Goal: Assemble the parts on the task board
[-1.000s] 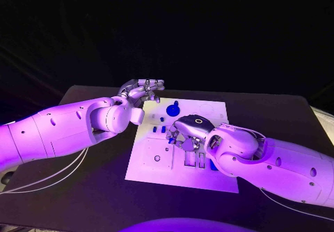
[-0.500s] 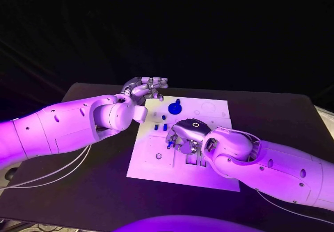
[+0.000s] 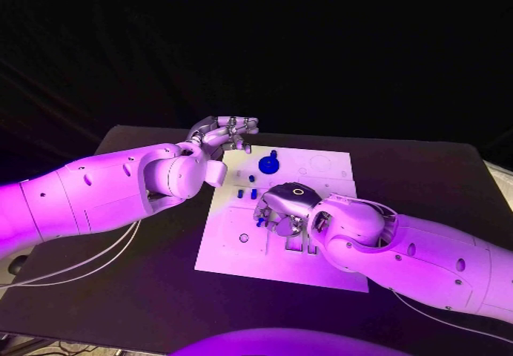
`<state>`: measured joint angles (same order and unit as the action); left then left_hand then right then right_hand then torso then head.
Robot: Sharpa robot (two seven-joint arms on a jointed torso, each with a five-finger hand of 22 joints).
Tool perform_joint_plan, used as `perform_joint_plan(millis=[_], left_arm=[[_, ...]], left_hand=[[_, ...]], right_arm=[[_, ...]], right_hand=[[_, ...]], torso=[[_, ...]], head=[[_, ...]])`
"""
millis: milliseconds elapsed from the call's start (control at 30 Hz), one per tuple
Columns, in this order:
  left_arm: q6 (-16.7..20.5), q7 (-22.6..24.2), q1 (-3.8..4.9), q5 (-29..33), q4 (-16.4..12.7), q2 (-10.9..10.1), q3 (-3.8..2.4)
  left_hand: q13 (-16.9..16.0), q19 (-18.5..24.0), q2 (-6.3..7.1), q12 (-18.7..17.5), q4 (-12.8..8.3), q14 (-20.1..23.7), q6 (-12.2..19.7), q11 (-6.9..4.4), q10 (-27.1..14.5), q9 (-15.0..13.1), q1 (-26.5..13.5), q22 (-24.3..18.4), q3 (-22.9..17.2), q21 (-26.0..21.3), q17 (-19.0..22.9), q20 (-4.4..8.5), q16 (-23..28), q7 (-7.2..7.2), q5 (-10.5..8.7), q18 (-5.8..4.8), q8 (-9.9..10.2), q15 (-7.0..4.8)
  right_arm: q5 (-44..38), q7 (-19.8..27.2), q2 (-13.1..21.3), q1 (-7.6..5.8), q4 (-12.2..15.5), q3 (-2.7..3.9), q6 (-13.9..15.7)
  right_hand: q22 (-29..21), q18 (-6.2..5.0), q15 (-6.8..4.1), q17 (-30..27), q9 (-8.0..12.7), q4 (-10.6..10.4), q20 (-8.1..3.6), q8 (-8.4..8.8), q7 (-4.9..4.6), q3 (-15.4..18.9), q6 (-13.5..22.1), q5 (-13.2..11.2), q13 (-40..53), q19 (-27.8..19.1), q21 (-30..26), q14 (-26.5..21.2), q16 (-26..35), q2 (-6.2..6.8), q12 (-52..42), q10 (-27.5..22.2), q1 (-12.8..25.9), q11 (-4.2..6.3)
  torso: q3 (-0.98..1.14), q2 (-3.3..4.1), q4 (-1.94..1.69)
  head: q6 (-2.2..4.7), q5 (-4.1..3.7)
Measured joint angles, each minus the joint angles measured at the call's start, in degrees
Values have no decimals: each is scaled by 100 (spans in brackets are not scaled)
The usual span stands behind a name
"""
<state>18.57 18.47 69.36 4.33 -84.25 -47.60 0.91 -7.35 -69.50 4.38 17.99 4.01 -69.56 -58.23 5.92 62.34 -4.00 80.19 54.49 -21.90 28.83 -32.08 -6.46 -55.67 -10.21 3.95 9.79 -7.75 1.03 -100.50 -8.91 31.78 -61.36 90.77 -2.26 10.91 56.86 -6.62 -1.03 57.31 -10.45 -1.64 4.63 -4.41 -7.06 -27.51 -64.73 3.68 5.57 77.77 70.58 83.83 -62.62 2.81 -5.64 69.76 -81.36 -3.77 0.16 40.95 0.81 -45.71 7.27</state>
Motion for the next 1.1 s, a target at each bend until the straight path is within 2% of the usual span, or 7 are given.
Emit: perform_joint_plan(millis=[433, 567, 700, 733, 833, 967, 1100], left_arm=[[-20, -12, 0, 0, -9, -3, -1], [-25, -15, 0, 0, -9, -3, -1], [-34, -19, 0, 0, -9, -2, -1], [-36, -21, 0, 0, -9, -2, -1], [-42, -24, 0, 0, -9, -1, -1], [-45, -28, 0, 0, -7, -1, -1], [-46, -31, 0, 0, -2, -6, -1]], left_hand=[[1, 0, 0, 0, 0, 0, 0, 0, 0, 0, 0, 1, 0, 0, -1, 0, 0, 0, 0, 1, 0, 0], [1, 0, 0, 0, 0, 0, 21, -20, -20, 0, 0, -7, 0, 0, 5, 0, 0, -20, 0, 0, 1, 0], [1, 0, 0, 0, 0, 0, 22, -20, -20, 0, 0, -7, 0, 0, 4, 0, 0, -20, 0, 0, 1, 0], [0, 0, 0, 0, 0, 0, 21, -20, -20, 0, 0, -7, 0, 0, 4, 0, 0, -20, 0, 0, 1, 0], [-6, 0, 0, 0, -16, 0, 22, -20, -20, 0, 0, -13, 16, 0, 4, 0, 0, -20, 0, 0, 1, 0], [-6, 0, 0, 0, -16, 0, 21, -20, -20, 0, 0, -13, 16, 0, 9, 0, 0, -19, 0, 1, 1, 0], [-5, 0, 0, 0, -16, 0, 21, 0, -41, 0, 1, -13, 16, -21, 9, 0, 0, -19, 0, 0, 1, 0]], right_arm=[[-208, -74, -113, -5, -69, -3, -218], [-286, -105, -144, -2, -79, -15, -291], [-347, -142, -150, -4, -81, -22, -298], [-360, -153, -150, -4, -81, -26, -288], [-404, -196, -130, 9, -75, -37, -215], [-458, -244, -17, 44, -1, -44, -2], [-488, -261, 201, 62, 198, -32, 302]], right_hand=[[-4, 0, 0, -1, -6, 0, 0, 4, 1, 0, 20, 23, 1, 0, 0, 0, 0, -23, 22, 14, 26, 11], [-240, 0, 47, -99, -11, -89, 75, 36, -108, 89, 130, 70, -38, -75, -131, 20, 28, 90, 156, -112, 355, -51], [-936, -56, 175, -545, 167, -235, 160, 78, -173, 415, 820, 43, -181, -437, -608, -40, 428, 317, 217, -770, 727, -159], [-1144, -135, 181, -680, 211, -242, 170, 78, -170, 486, 992, 43, -191, -544, -752, -106, 547, 337, 220, -937, 748, -182], [-1539, -137, 206, -935, 279, -231, 204, 78, -107, 661, 1236, 18, -198, -747, -1049, -272, 756, 337, 176, -1321, 747, -272], [-1758, -157, 226, -1136, 290, -184, 225, 78, -71, 787, 1228, 18, -159, -822, -1220, -372, 866, 315, 13, -1454, 671, -285], [-1725, -224, 226, -1156, 268, -160, 225, 21, -135, 823, 1035, 53, -131, -822, -1220, -371, 853, 241, -185, -1439, 584, -271]], torso=[[-3, 0, -1], [-3, -2, -1], [-3, -4, -2], [-3, -5, -2], [0, -4, -3], [4, -4, -4], [7, -4, -6]], head=[[-7, -3], [-10, 2], [-10, 5], [-9, 5], [-3, 5], [8, 6], [14, 10]])
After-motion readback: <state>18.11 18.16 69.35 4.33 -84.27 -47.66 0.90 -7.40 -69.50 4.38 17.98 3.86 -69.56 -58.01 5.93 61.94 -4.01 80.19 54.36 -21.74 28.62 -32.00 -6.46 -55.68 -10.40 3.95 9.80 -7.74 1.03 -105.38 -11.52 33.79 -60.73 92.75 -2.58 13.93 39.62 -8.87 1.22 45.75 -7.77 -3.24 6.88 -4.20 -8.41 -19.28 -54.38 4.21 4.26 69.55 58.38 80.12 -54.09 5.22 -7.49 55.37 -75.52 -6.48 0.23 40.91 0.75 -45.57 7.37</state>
